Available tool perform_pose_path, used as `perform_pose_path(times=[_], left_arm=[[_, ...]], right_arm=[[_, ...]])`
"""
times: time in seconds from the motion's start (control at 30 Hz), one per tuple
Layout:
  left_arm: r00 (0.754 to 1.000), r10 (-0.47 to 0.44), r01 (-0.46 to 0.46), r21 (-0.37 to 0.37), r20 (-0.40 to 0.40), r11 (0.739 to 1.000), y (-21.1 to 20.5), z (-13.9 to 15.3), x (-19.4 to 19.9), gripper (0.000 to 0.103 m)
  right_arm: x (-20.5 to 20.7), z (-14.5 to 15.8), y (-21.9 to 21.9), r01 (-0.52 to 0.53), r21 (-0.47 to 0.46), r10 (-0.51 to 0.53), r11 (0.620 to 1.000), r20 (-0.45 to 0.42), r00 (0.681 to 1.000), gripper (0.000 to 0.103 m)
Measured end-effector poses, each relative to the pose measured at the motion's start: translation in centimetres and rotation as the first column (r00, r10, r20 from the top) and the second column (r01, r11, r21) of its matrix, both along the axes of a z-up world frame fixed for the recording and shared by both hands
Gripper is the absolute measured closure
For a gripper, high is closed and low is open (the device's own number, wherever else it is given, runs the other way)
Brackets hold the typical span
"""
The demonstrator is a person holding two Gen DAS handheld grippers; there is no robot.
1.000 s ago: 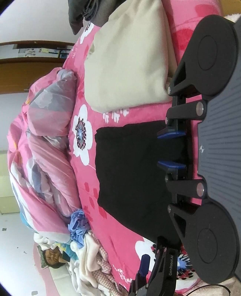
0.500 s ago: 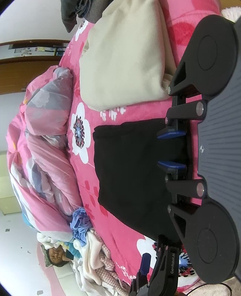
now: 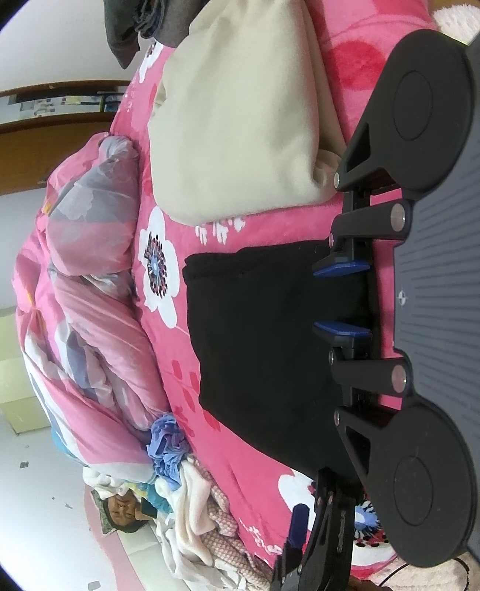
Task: Fold clothes
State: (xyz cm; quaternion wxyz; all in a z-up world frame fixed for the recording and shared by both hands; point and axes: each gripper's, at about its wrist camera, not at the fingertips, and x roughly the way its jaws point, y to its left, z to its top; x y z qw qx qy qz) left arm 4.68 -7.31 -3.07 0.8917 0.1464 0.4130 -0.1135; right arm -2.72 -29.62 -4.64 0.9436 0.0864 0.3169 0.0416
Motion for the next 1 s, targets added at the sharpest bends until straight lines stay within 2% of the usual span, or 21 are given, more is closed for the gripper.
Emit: perform_pose_path(times=[0.3, 0.5, 0.73, 1.0], left_arm=[[1.0, 0.012, -0.01, -0.211, 0.008, 0.978, 3.7, 0.3, -1.7, 0.042], [1.0, 0.01, -0.005, -0.301, 0.013, 0.954, 5.3, 0.2, -1.8, 0.041], [1.0, 0.02, -0.025, -0.356, -0.019, 0.934, 6.4, -0.4, -1.0, 0.041], [0.999, 0.016, -0.03, -0.378, -0.039, 0.925, 6.7, -0.9, -0.3, 0.041]], right_arm=[[0.6, -0.1, 0.4, -0.005, 0.0, 0.005, 1.0, -0.021, 1.0, 0.074], [1.1, -0.1, 1.0, -0.009, -0.014, 0.008, 1.0, -0.042, 0.999, 0.074], [1.3, -0.1, 1.3, -0.003, -0.028, 0.002, 1.0, -0.06, 0.998, 0.073], [1.7, -0.5, 1.1, -0.001, -0.021, 0.0, 1.0, -0.077, 0.997, 0.072]])
